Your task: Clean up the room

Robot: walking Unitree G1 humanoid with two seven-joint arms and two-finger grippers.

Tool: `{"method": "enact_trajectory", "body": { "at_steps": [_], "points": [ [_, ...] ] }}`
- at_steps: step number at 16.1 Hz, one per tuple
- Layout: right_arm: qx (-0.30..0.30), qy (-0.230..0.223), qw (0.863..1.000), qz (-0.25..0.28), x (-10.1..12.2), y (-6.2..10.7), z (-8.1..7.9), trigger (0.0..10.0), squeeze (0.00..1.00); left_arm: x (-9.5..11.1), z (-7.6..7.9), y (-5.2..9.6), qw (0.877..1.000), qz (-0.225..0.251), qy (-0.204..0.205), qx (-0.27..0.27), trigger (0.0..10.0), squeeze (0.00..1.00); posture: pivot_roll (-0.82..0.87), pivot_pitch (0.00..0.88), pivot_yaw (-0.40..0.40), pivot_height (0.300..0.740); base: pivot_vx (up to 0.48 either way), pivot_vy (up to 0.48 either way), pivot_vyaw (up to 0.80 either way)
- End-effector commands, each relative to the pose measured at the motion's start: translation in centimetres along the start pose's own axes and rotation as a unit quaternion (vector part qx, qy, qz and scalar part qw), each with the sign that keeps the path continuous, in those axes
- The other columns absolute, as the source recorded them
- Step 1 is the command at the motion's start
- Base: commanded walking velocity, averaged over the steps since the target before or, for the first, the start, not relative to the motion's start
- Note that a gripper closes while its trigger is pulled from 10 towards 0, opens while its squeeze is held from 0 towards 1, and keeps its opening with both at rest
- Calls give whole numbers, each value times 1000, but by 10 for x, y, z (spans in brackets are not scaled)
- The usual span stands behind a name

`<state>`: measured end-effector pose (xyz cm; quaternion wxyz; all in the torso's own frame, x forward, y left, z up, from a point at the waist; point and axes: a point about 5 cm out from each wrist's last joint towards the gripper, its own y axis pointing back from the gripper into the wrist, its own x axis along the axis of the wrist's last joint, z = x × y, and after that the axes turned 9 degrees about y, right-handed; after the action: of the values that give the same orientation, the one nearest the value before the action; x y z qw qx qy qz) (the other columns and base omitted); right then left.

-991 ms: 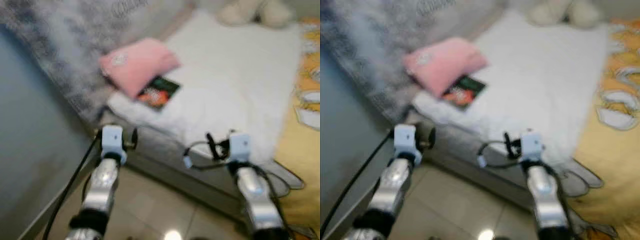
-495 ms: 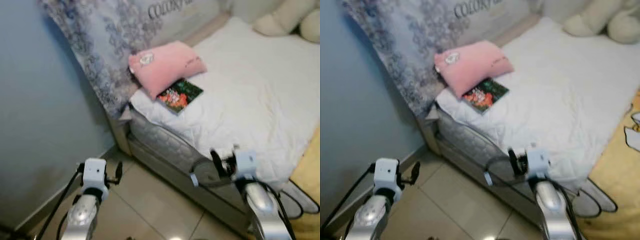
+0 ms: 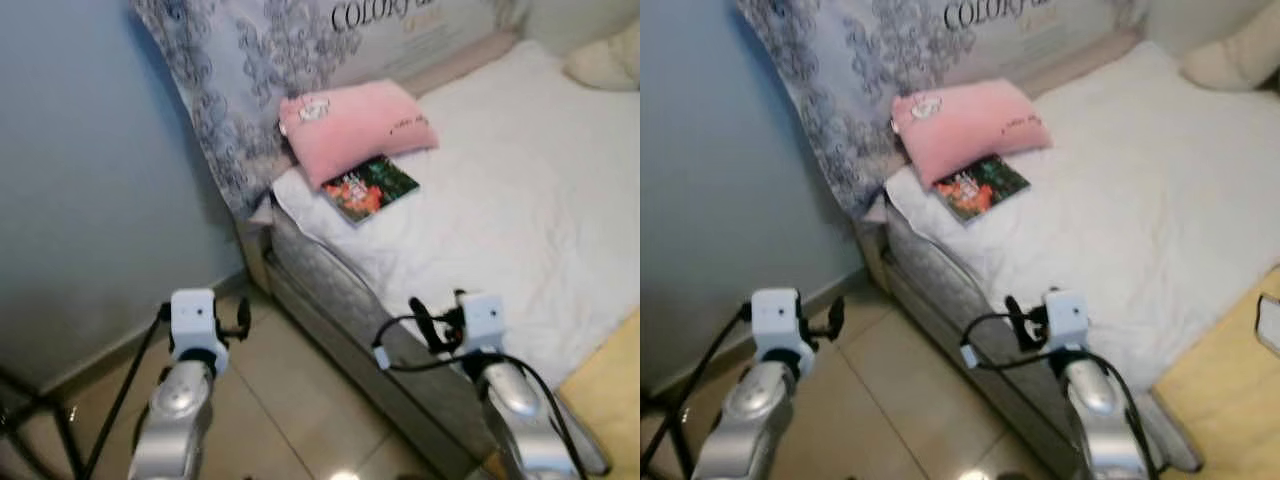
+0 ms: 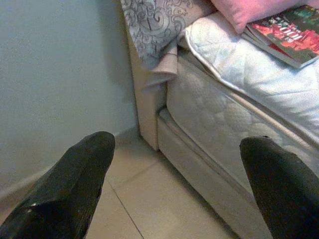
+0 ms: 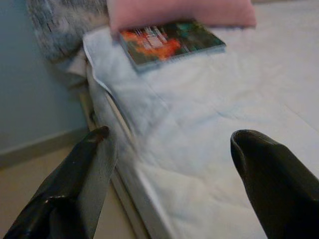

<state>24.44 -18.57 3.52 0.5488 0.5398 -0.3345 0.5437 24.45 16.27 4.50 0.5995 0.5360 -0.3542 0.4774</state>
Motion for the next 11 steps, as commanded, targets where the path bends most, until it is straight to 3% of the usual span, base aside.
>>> {"method": "enact_trajectory", "body": {
  "at_steps": [1,4,11],
  "points": [
    [6,-11,1000,3,3,-4,-2,10000,0,9,0,-3,1000,14,-5,6,10000,0,-180,0,66,740,0,0,481],
    [11,-18,1000,2,3,-9,-3,10000,0,8,-2,-8,1000,13,1,26,10000,0,-177,0,68,740,0,0,479],
    [7,-28,1000,0,0,-10,0,10000,8,9,3,-8,999,27,-36,22,10000,0,-186,0,81,740,0,460,365]
  ]
}}
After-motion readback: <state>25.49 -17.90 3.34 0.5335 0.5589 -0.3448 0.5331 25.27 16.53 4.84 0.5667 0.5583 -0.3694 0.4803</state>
